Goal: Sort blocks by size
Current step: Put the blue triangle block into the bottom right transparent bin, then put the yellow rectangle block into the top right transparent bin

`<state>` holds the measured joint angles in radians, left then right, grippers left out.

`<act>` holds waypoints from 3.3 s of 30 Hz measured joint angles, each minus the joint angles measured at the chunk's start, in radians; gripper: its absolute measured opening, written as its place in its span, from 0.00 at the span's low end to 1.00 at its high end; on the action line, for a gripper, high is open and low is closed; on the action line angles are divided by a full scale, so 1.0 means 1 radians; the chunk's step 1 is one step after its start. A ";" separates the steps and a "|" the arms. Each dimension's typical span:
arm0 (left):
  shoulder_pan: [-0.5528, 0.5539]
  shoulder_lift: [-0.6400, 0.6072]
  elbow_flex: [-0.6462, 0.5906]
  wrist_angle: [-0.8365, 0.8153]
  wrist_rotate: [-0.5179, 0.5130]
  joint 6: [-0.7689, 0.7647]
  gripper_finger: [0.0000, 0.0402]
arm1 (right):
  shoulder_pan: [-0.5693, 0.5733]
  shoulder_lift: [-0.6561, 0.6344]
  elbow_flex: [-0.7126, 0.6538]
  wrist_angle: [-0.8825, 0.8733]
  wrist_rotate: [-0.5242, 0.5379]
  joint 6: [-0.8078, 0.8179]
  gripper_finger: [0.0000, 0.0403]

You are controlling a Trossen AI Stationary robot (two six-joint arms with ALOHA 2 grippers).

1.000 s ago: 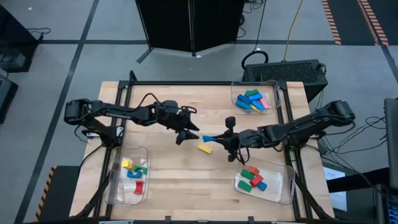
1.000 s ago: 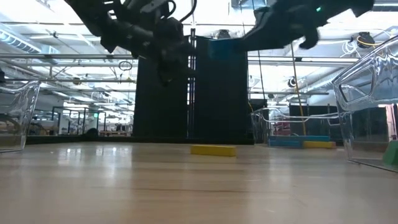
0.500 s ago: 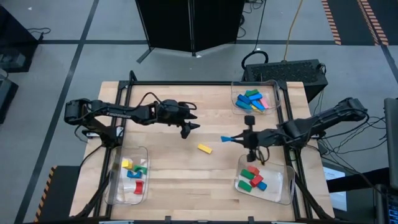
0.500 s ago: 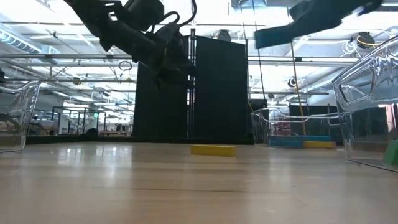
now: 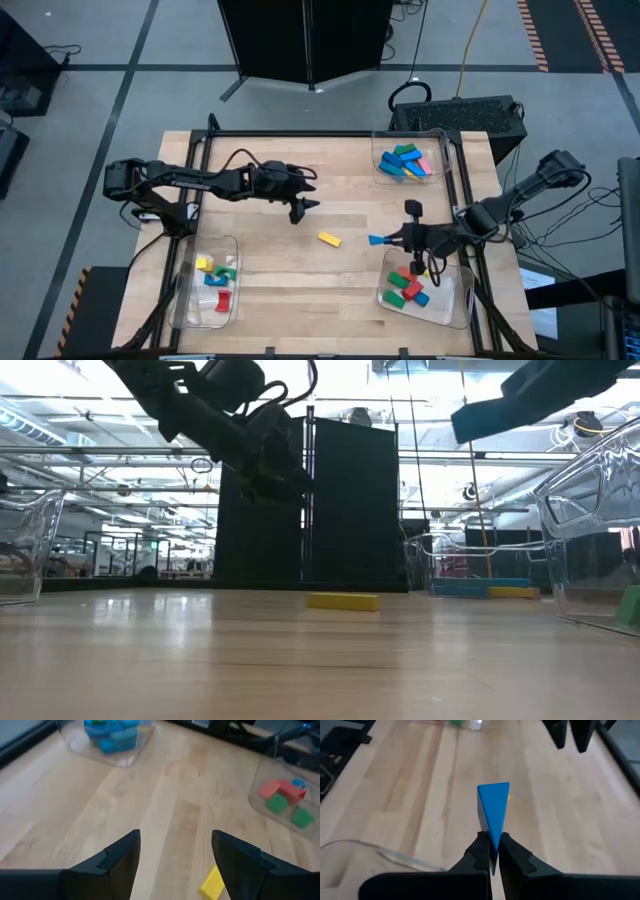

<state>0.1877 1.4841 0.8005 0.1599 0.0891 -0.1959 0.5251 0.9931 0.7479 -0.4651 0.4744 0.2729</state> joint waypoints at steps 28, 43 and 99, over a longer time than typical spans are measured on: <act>-0.084 0.000 0.000 -0.132 0.003 0.026 0.61 | 0.295 0.021 0.000 -0.132 -0.037 0.567 0.02; -0.173 0.054 0.000 -0.008 -0.033 0.262 0.61 | 0.375 0.286 0.000 -0.097 -0.089 0.793 0.08; -0.208 0.444 0.050 0.187 -0.027 0.437 0.61 | 0.345 0.078 0.001 0.020 0.228 0.596 0.27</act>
<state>-0.0200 1.9277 0.8505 0.3466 0.0617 0.2415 0.8700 1.0714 0.7486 -0.4454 0.7021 0.8689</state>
